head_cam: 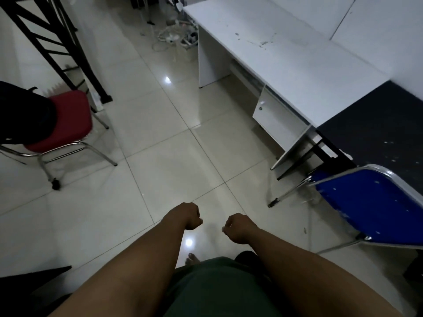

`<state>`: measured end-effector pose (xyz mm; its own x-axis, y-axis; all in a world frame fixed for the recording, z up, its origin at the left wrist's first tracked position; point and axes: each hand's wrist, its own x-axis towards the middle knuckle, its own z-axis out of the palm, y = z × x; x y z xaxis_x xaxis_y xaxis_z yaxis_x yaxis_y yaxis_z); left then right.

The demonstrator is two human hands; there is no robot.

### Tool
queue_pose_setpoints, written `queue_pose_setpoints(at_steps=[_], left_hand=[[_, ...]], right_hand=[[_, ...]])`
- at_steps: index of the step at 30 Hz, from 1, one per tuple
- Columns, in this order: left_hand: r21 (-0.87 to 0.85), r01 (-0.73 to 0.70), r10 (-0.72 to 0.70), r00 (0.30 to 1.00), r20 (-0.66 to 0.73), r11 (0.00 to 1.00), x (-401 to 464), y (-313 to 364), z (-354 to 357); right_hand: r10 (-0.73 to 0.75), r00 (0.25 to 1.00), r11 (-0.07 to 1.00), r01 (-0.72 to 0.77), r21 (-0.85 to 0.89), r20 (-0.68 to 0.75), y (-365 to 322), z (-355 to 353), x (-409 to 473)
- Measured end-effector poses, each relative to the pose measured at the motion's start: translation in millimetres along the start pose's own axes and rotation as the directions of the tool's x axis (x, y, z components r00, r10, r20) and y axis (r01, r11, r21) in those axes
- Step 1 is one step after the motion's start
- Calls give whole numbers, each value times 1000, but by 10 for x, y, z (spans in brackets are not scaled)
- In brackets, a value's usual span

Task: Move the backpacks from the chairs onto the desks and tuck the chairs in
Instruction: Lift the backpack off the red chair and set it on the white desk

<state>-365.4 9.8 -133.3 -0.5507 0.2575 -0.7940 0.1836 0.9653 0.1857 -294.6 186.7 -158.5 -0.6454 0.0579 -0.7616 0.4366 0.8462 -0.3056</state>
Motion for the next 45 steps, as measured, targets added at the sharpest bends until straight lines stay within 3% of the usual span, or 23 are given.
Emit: queue_pose_setpoints(at_steps=[8,18,27,31,45], left_hand=[[-74,-24,24,1000,2,997,52,-418,-210],[-53,-24,23,999,-27,998,446,-900,-986],[-157,-46,40,998,-38,987,640,-1353,-1657],[-124,-70,66,997,-36,990,737,-1662,-1907],[241,-112,118,993,-10,964,957,-3451,-3045]], right_hand=[[36,998,998,-33,-62,52,-515,-13,276],[14,999,999,-12,-51,32,-1230,-344,901],[17,999,998,-14,-61,42,-1901,-628,1373],[34,999,999,-33,-44,24,-2297,-638,1526],[106,984,971,-72,227,-142,-4213,-378,1851]])
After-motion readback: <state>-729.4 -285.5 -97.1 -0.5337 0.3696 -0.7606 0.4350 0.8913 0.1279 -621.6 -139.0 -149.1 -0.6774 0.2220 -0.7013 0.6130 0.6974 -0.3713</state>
